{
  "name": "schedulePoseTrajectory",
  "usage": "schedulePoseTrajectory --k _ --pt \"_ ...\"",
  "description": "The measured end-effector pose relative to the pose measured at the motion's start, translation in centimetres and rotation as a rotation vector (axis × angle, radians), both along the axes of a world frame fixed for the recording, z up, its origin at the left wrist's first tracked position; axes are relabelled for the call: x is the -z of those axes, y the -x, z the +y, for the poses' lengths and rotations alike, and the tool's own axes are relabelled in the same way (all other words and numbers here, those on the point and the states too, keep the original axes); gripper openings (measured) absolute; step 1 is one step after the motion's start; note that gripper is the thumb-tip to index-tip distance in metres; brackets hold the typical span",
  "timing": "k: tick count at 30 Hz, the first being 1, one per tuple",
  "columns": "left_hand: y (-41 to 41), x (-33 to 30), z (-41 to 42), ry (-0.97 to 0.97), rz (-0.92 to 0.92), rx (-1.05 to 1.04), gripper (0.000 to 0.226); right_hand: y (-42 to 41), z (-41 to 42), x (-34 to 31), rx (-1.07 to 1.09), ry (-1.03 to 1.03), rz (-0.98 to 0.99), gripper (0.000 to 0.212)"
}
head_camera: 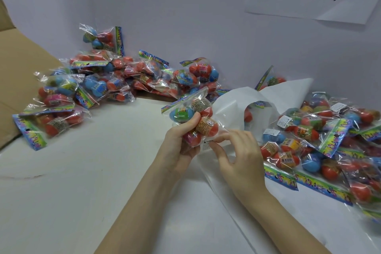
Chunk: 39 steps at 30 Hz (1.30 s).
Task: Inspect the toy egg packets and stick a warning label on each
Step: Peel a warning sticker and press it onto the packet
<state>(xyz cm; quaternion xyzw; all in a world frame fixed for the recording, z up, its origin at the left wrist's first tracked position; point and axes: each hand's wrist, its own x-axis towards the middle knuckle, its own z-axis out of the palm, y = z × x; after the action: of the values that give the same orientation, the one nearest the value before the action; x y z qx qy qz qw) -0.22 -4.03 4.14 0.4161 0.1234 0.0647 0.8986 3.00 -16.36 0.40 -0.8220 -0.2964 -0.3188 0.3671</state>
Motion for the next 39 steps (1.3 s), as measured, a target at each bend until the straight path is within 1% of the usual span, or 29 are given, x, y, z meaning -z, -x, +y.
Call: schedulePoseTrajectory --k 2,4,6,8,10,12,13,15,17,18,19,21,23,25,27,29,31,34,37,39 --pt "0.0 0.1 -0.2 -0.030 -0.001 -0.009 0.016 0.0 0.1 0.1 -0.010 0.032 0.016 0.007" --pt "-0.2 0.2 -0.3 0.006 0.013 -0.068 0.016 0.1 0.2 0.0 0.006 0.119 -0.062 0.005" --pt "-0.5 0.4 0.0 0.037 0.038 -0.160 0.011 0.3 0.0 -0.2 -0.026 0.204 -0.169 0.011" --pt "-0.8 0.7 0.5 -0.036 0.089 -0.280 0.010 0.6 -0.4 -0.5 -0.096 0.211 -0.213 0.014" --pt "-0.9 0.7 0.9 -0.148 0.107 -0.411 0.011 0.9 -0.8 -1.0 -0.149 0.105 -0.170 0.015" --pt "-0.7 0.3 1.3 -0.237 0.059 -0.517 0.015 0.7 -1.3 -1.5 -0.184 -0.062 -0.090 0.017" --pt "-0.5 0.0 1.4 -0.250 0.029 -0.540 0.015 0.5 -1.5 -1.8 -0.197 -0.140 -0.049 0.016" --pt "0.1 -0.7 1.6 -0.225 -0.014 -0.475 0.015 0.1 -2.0 -2.5 -0.228 -0.294 0.050 0.014" --pt "0.9 -1.4 1.6 -0.225 -0.041 -0.306 0.021 -0.1 -2.5 -3.2 -0.276 -0.441 0.161 0.012" --pt "1.2 -1.6 1.4 -0.230 -0.057 -0.221 0.019 -0.1 -2.7 -3.4 -0.313 -0.506 0.200 0.007" --pt "1.3 -1.8 1.2 -0.229 -0.071 -0.156 0.015 -0.1 -2.9 -3.7 -0.346 -0.558 0.228 0.004" --pt "1.3 -1.9 0.8 -0.242 -0.068 -0.091 0.020 -0.1 -3.1 -4.1 -0.399 -0.607 0.247 0.004" --pt "1.1 -1.9 0.4 -0.299 -0.049 -0.074 0.028 -0.1 -3.4 -4.6 -0.406 -0.576 0.246 0.005" --pt "0.9 -1.7 0.2 -0.356 -0.065 -0.060 0.031 0.0 -3.5 -5.0 -0.362 -0.494 0.262 0.008" --pt "0.8 -1.4 0.0 -0.391 -0.090 -0.066 0.032 0.2 -3.3 -5.2 -0.308 -0.396 0.278 0.011" --pt "0.8 -1.1 -0.2 -0.403 -0.106 -0.078 0.033 0.5 -3.1 -5.2 -0.242 -0.269 0.238 0.019" --pt "0.8 -0.9 -0.3 -0.394 -0.110 -0.077 0.030 0.7 -2.7 -5.3 -0.182 -0.185 0.201 0.025" --pt "0.8 -0.9 -0.5 -0.389 -0.120 -0.066 0.027 1.0 -2.6 -5.4 -0.133 -0.139 0.163 0.023" --pt "0.9 -0.9 -0.8 -0.405 -0.118 -0.058 0.036 1.2 -2.5 -5.3 -0.089 -0.099 0.147 0.022" --pt "0.9 -0.9 -0.8 -0.407 -0.116 -0.049 0.038 1.1 -2.4 -5.2 -0.058 -0.070 0.133 0.022"
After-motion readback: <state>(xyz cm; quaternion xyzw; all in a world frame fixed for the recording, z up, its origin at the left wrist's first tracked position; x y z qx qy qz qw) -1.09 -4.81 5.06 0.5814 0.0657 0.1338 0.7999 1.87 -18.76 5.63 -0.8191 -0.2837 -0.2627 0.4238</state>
